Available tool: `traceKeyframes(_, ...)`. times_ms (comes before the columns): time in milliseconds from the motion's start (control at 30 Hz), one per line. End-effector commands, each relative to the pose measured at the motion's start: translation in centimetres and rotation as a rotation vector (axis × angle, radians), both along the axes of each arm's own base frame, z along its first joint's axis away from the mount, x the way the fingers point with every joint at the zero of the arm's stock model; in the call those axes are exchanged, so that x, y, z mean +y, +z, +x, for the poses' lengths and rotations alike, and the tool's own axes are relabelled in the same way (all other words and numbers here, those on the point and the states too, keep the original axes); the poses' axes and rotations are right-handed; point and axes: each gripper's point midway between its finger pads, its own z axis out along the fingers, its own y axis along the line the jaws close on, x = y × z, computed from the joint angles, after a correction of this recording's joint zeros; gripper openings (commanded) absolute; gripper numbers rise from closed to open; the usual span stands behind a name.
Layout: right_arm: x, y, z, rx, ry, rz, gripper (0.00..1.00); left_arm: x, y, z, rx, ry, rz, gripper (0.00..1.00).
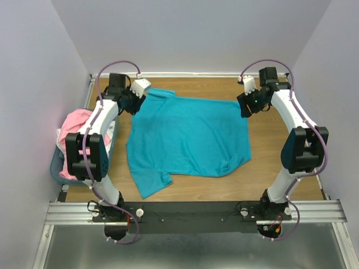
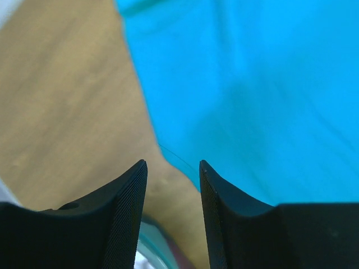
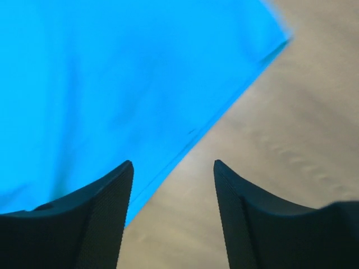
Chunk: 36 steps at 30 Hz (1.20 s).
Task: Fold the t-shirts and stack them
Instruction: Flatten the tshirt out
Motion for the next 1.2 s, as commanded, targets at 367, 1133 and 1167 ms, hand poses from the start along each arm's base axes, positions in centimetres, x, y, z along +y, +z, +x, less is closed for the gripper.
traceKeyframes(367,5.0,-6.0,-15.6,0.620,0.040,0.016,0.51,-1.4,-10.1,-9.0,0.259,-0.086,0.061,0.50)
traceKeyframes(1133,3.7,-8.6,-18.7,0.785,0.052,-0.121,0.38,-1.1,-11.8,-9.3,0.265,-0.063,0.100,0.50)
traceKeyframes(1167,3.6,-8.6,-18.9,0.789,0.058,-0.123,0.33,-1.1,-11.8,-9.3,0.264,-0.064,0.098,0.50)
